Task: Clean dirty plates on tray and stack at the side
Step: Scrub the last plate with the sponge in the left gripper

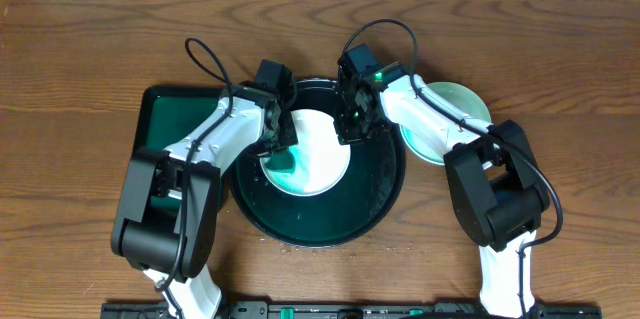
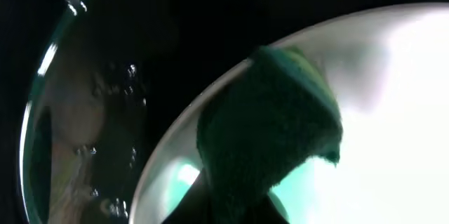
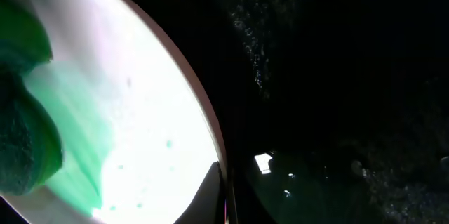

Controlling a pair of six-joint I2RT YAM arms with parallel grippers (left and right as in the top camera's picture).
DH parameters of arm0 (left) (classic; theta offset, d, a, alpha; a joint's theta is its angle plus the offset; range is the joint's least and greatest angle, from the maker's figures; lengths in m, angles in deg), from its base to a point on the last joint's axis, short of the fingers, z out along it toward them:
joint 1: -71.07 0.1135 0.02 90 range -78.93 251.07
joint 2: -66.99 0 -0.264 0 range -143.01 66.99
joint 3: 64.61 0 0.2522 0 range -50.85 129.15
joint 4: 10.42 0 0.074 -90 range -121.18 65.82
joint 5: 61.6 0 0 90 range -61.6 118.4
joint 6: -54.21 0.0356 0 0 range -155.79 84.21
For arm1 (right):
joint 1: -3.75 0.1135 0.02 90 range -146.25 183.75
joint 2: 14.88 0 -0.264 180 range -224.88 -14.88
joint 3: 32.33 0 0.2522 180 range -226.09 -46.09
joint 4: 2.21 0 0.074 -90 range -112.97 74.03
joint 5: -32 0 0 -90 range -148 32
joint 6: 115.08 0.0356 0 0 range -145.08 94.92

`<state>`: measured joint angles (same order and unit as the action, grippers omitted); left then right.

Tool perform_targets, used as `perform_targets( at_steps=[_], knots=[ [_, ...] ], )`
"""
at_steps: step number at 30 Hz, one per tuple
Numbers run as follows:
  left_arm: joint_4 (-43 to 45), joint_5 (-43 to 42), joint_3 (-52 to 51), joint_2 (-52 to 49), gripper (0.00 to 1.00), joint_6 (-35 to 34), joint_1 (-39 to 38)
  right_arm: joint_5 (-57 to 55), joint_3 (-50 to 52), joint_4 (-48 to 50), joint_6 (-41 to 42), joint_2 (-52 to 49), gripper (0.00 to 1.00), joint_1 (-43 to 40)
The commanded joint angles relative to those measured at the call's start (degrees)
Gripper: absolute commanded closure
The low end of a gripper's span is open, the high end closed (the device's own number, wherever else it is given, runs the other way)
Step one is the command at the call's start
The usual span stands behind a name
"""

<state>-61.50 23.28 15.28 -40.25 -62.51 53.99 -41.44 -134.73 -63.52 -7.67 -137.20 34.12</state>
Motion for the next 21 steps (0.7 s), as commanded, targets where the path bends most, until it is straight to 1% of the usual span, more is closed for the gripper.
perform_targets(
  at_steps=[1,2,3,4,5,7,9,11,13,14,15,16,18,19,21],
  knots=[
    [-2.7,-18.0,-1.5,-1.5,0.93,15.9,-1.1,0.5,0.2,-0.2,0.3,0.2,0.99,-0.7],
    [-2.7,-22.6,-1.5,-1.5,0.93,19.5,-1.4,0.7,0.2,-0.1,0.2,0.2,0.99,-0.7],
    [-2.8,-28.8,-1.5,-1.5,0.93,24.5,-2.0,1.3,0.2,-0.1,-0.3,0.2,0.99,-0.7],
    [-2.7,-32.9,-1.5,-1.5,0.93,27.2,-2.4,1.7,0.2,-0.1,-0.6,0.2,0.99,-0.7],
    [-2.1,-33.9,-1.5,-1.5,0.93,27.6,-2.8,1.7,0.2,0.0,-0.7,0.2,0.99,-0.7],
    [-0.3,-33.2,-1.5,-1.5,0.93,27.5,-3.1,1.7,0.2,0.0,-0.7,0.2,0.99,-0.7],
    [2.1,-29.2,-1.5,-1.5,0.93,25.1,-2.7,1.7,0.2,-0.1,-0.8,0.2,0.99,-0.7],
    [4.1,-20.8,-1.4,-1.5,0.93,19.4,-1.4,1.7,0.2,-0.1,-0.8,0.2,0.99,-0.7],
    [5.2,-14.1,-1.4,-1.5,0.93,15.8,-0.2,1.7,0.2,-0.1,-0.8,0.2,0.99,-0.7],
    [6.1,-8.3,-1.4,-1.5,0.93,12.4,0.8,1.7,0.2,-0.1,-0.8,0.2,0.99,-0.7],
    [6.6,-4.4,-1.4,-1.5,0.93,10.0,1.5,1.7,0.2,-0.1,-0.8,0.2,0.99,-0.7],
    [7.1,4.8,-1.4,-1.5,0.93,3.6,3.1,1.7,0.2,-0.1,-0.8,0.2,0.99,-0.7],
    [6.7,11.4,-1.4,-1.5,0.93,-1.8,4.6,1.7,0.2,-0.1,-0.8,0.2,0.99,-0.7],
    [6.3,12.7,-1.4,-1.5,0.93,-3.3,5.0,1.7,0.2,-0.1,-0.8,0.2,0.99,-0.7],
    [5.0,12.4,-1.4,-1.5,0.93,-4.1,5.3,1.7,0.2,-0.1,-0.8,0.2,0.99,-0.7]
  ],
)
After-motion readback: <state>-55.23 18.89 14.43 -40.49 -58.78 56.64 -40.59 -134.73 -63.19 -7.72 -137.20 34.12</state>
